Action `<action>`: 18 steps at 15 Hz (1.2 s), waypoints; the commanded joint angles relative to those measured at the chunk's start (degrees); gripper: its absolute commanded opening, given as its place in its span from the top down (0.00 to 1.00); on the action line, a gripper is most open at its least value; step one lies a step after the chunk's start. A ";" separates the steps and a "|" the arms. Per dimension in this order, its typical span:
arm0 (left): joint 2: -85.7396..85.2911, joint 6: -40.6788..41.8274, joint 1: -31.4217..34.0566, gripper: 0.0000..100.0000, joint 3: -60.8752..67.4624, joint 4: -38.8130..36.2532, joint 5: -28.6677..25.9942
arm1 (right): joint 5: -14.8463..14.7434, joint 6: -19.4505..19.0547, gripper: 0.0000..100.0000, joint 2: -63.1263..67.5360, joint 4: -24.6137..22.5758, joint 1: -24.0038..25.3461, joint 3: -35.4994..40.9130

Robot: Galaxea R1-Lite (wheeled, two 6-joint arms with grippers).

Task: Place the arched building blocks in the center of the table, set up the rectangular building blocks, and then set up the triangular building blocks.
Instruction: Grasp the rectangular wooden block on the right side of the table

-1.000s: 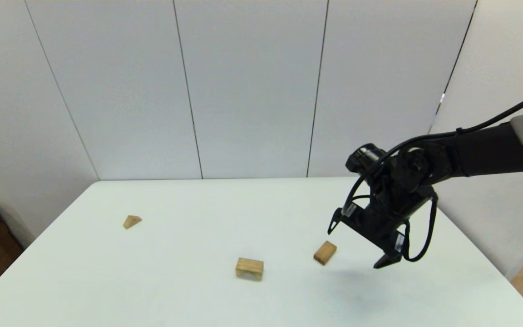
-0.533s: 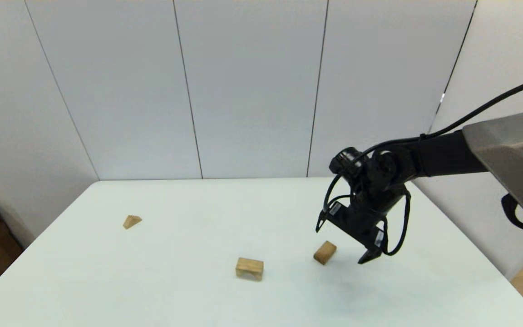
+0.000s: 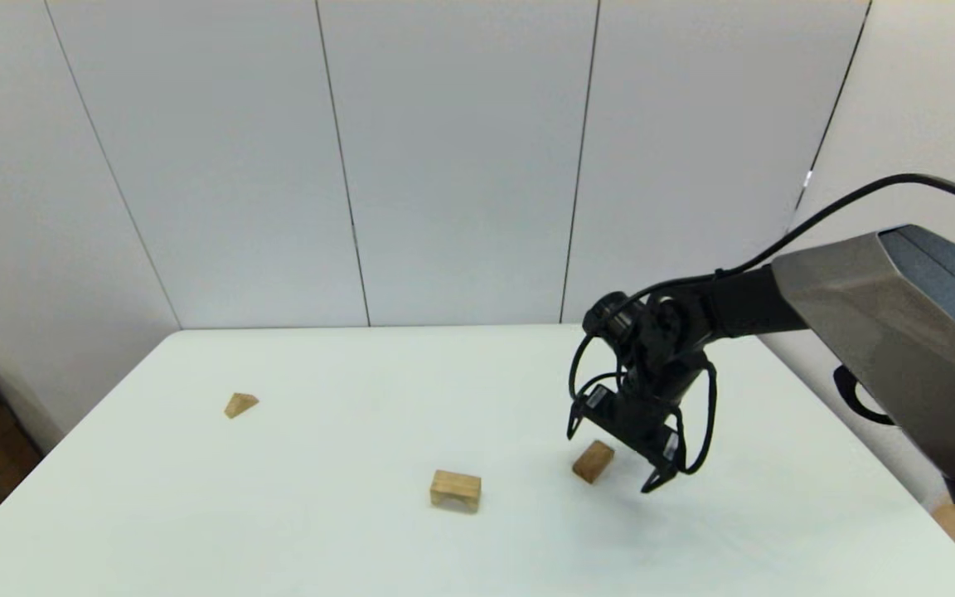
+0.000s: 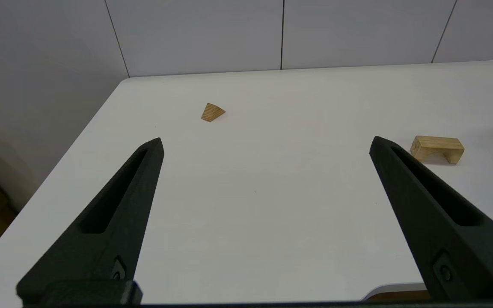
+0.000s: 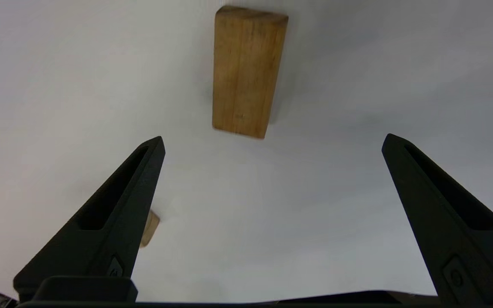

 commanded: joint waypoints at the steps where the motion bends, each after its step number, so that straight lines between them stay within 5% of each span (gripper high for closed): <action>1: 0.00 0.00 0.02 0.00 0.01 -0.01 -0.02 | -0.04 0.28 0.00 2.68 0.23 -0.05 -1.35; 17: 0.00 0.00 0.02 0.00 0.01 -0.01 -0.02 | -3.38 -0.16 0.00 5.31 2.52 0.91 -4.08; 18: 0.00 0.00 0.02 0.00 0.01 -0.01 -0.02 | -3.46 -0.16 1.00 5.31 2.52 0.82 -4.08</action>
